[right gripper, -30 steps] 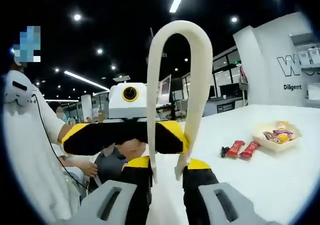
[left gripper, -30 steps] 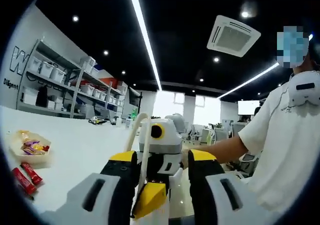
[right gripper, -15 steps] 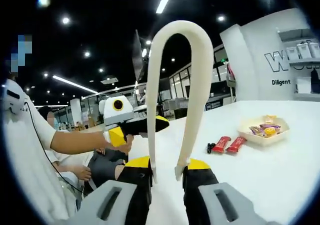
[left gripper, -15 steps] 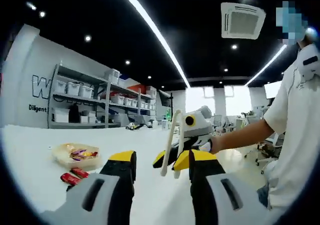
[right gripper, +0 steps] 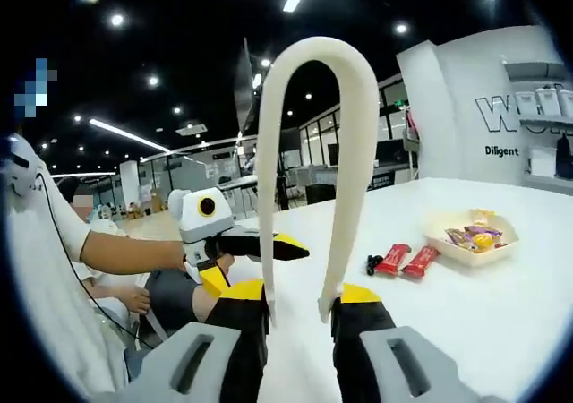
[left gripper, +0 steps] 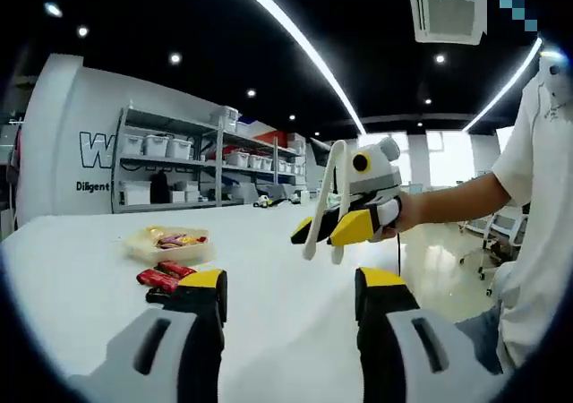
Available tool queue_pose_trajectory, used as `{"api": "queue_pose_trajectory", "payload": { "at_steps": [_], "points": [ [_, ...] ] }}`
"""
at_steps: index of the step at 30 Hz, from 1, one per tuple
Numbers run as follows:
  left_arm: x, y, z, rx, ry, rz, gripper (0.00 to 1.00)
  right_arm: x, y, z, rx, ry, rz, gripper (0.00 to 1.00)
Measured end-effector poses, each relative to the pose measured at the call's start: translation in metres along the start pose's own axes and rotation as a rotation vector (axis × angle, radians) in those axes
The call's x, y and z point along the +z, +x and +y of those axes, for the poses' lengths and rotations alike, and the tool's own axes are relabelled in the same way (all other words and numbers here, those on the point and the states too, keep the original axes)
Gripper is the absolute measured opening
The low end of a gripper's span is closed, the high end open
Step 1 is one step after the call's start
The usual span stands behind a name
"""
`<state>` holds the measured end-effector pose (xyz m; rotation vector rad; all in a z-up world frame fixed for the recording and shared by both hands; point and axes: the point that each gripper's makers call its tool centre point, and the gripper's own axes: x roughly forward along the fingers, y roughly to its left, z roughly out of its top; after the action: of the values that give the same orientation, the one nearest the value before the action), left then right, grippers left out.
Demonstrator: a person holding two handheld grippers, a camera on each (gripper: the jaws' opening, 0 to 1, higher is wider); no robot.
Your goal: Place the target food into the container with the food tongs after gripping and lifting it, then release it inside without dropping or visibly crushing the food.
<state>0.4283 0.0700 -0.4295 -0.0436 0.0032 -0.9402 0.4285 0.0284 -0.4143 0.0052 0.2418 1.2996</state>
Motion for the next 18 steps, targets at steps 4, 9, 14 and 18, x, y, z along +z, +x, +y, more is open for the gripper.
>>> {"api": "queue_pose_trajectory", "payload": {
  "at_steps": [4, 9, 14, 18],
  "points": [
    [-0.004, -0.001, 0.007, 0.014, 0.009, 0.016, 0.62, 0.002, 0.007, -0.003, -0.007, 0.037, 0.023, 0.19],
    [-0.005, -0.006, 0.018, 0.05, 0.055, 0.013, 0.63, 0.011, 0.017, -0.017, -0.057, 0.04, 0.031, 0.2],
    [-0.001, -0.015, 0.033, 0.095, 0.041, -0.017, 0.65, 0.022, 0.033, -0.029, -0.098, 0.013, 0.049, 0.2],
    [-0.003, -0.017, 0.041, 0.122, -0.005, -0.032, 0.69, 0.027, 0.049, -0.043, -0.137, 0.02, 0.061, 0.2]
  ]
}}
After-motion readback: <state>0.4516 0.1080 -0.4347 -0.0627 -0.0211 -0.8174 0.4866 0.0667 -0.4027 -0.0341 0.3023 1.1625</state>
